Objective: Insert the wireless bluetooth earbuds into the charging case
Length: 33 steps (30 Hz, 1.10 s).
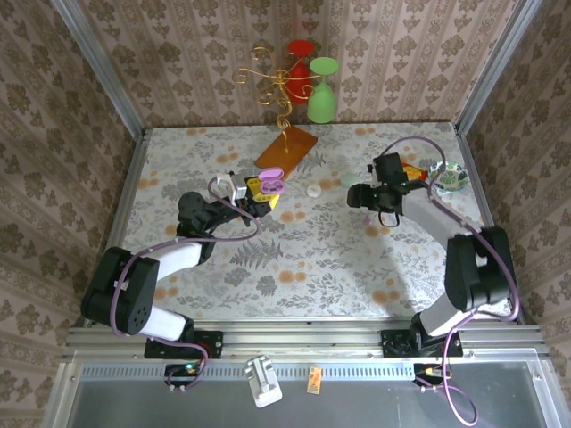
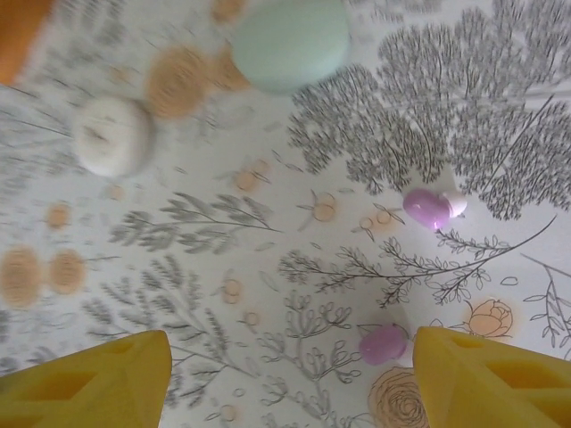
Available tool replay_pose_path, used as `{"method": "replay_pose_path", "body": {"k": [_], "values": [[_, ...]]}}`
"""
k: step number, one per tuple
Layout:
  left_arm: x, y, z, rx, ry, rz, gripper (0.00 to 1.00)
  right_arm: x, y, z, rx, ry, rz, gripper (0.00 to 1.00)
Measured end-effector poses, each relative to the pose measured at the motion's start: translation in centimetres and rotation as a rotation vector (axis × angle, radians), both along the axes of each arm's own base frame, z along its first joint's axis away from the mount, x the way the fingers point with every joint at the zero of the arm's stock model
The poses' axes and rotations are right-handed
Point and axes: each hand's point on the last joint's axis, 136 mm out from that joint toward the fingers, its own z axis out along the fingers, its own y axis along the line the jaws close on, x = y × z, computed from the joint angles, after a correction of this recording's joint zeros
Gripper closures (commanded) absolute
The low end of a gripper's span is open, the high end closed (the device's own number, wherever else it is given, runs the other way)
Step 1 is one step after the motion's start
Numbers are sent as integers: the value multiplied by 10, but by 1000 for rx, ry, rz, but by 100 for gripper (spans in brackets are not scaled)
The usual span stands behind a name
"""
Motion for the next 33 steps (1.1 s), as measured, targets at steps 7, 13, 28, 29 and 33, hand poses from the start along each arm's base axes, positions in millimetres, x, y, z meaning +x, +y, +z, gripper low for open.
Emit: {"method": "replay_pose_path", "body": {"k": [7,13,28,29,33], "values": [[-1,0,-5,5,12,-1,80,3,-1,-46,-35,161,5,27],[-2,1,-4,5,10,-1,79,-2,-5,-68,-48,225,17,27],[-3,0,-4,6,9,-8,79,-33,5,-75,39,274,47,33],[-4,0,-4,6,9,-8,79,-36,5,-74,46,276,48,33],[-4,0,-3,4,6,-9,79,-46,9,-71,85,285,43,33]]}}
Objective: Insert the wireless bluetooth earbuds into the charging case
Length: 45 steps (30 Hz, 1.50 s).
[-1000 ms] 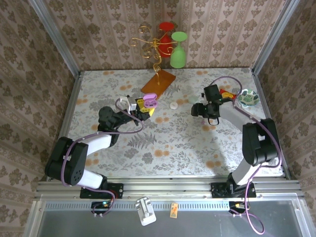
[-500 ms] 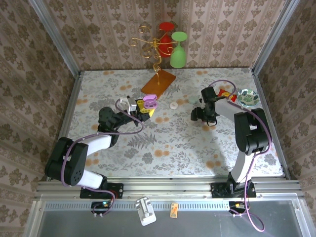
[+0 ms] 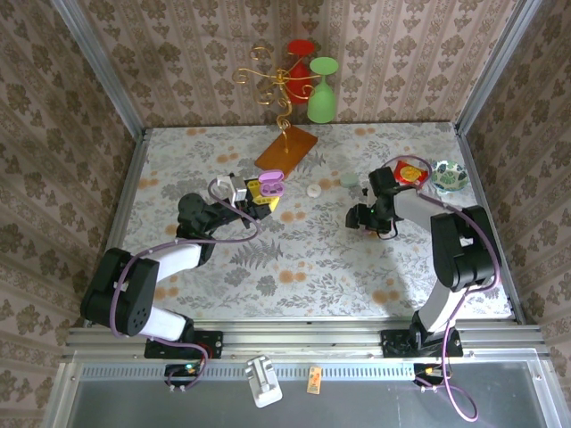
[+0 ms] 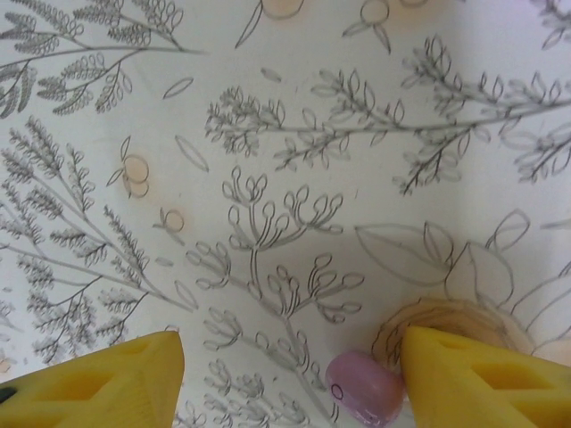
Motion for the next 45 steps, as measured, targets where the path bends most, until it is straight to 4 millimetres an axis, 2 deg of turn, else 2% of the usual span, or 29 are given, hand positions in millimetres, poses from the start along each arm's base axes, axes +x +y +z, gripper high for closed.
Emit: {"method": "replay_pose_path", "body": {"k": [7,15,22,25,30,34,39,45], "values": [[0,0,1,-1,-1,0,79,-8,2,-1,20,17,-5,24],[-4,-3,1,0,-2,-14,79,-8,0,-2,6,11,0,27],[-4,-4,0,0,-2,-17,79,-7,-1,0,2,3,10,23],[-4,-4,0,0,-1,-17,79,-1,-2,1,-3,0,18,22],[-4,-4,0,0,-2,-17,79,21,-11,3,-5,-21,3,22],[-4,-4,0,0,-2,-17,79,27,-18,7,-10,-34,7,26],[-4,-4,0,0,-2,-17,79,21,-24,6,-6,-2,1,26],[-4,-4,0,0,-2,-17,79,7,-20,-4,42,34,-3,28]]}}
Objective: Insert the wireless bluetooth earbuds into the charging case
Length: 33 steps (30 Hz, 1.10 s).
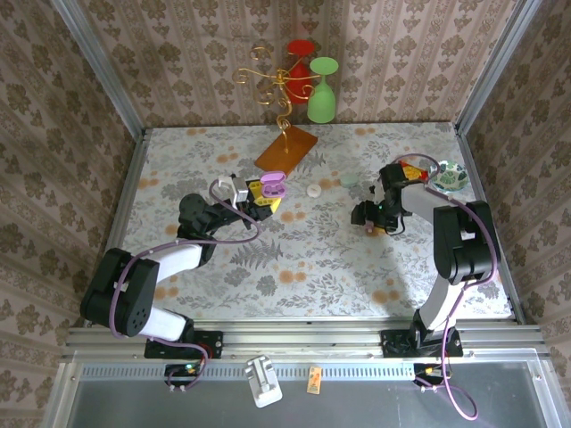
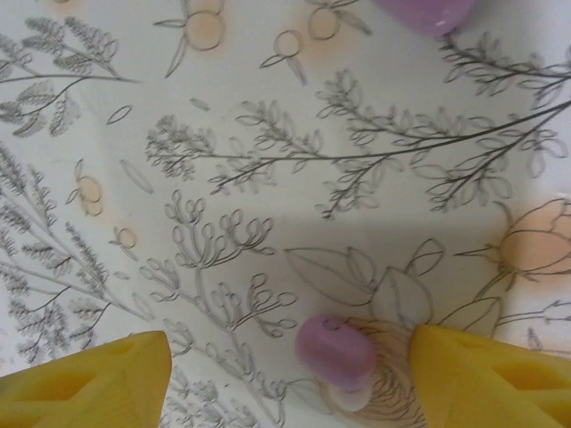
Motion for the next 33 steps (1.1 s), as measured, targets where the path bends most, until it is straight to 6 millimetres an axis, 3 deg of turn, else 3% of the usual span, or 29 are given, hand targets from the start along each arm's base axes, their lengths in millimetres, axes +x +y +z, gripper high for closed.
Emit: {"method": "replay_pose_path", "body": {"k": [16,20,28,33], "values": [[0,0,0,0,0,0,79,-19,23,13,177,-14,-54,32],[0,0,0,0,0,1,79,-18,19,15,152,-25,-62,33],[0,0,0,0,0,1,78,-4,4,12,84,-40,-73,50],[0,1,0,0,0,2,78,6,-1,2,90,-25,-78,51]]}}
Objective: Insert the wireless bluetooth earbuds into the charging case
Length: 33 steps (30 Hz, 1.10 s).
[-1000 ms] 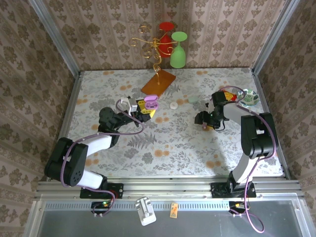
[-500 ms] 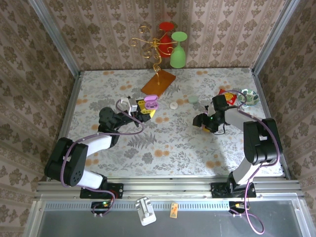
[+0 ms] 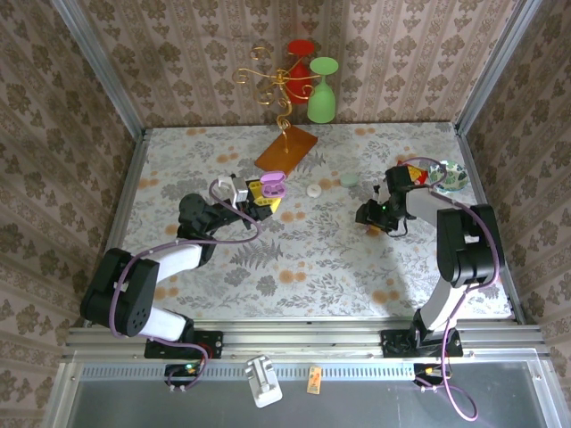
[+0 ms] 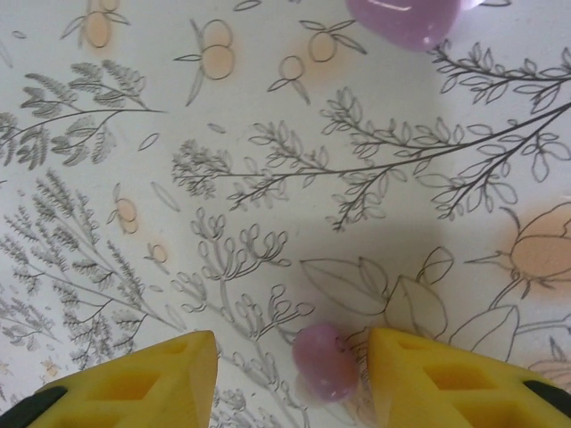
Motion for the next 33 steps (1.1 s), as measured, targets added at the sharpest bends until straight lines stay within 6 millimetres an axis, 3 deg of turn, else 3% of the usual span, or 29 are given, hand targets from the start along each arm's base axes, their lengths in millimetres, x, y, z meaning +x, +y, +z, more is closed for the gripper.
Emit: {"method": "replay_pose_path", "body": {"k": [19,33], "values": [[0,0,0,0,0,0,78,-4,7,-3,94,3,19,62],[0,0,0,0,0,0,78,-7,10,-4,117,12,26,79]]}}
